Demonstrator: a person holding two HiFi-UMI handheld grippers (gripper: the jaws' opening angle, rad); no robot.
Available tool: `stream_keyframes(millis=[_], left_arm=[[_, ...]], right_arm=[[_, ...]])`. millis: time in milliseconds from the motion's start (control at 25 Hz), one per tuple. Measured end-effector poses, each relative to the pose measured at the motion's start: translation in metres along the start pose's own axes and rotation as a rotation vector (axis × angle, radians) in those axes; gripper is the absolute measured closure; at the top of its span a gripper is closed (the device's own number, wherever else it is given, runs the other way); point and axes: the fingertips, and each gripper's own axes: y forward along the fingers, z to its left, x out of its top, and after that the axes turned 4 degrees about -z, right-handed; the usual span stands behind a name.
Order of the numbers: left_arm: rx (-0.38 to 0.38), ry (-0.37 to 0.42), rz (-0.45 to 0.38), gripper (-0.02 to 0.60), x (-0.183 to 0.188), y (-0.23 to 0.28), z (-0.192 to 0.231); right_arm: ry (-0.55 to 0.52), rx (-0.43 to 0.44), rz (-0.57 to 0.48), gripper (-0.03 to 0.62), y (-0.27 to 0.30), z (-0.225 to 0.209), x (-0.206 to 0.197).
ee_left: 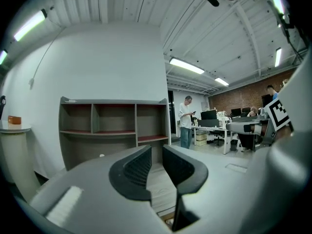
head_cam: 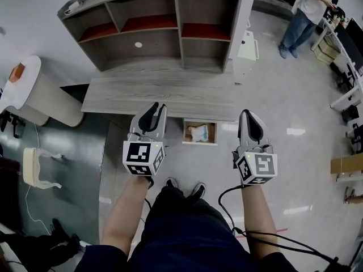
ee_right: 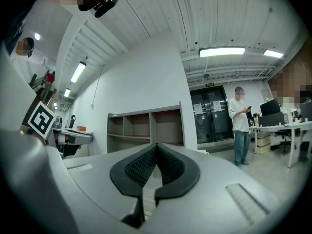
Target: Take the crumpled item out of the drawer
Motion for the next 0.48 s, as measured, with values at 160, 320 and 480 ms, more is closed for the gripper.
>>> stream_keyframes(millis=[160,320,480], left_arm=[[-0.017,0.024,0.062,0.508,-0.031,0.018,0.003],[-0.069,0.137,0.132,0.508,-0.072,0.043,-0.001],[-0.202,0.229,0.254,0.508,-0.134,0.066,-0.018]], right_arm=[[0.014,-0.012,0.032,0.588,0.01,-0.005,-0.018],[0.007,-0.029,0.061,0.588,0.022,-0.011,-0.03],[0.0,-0.054,0.1,0.588,0.04,-0.013,-0.045]])
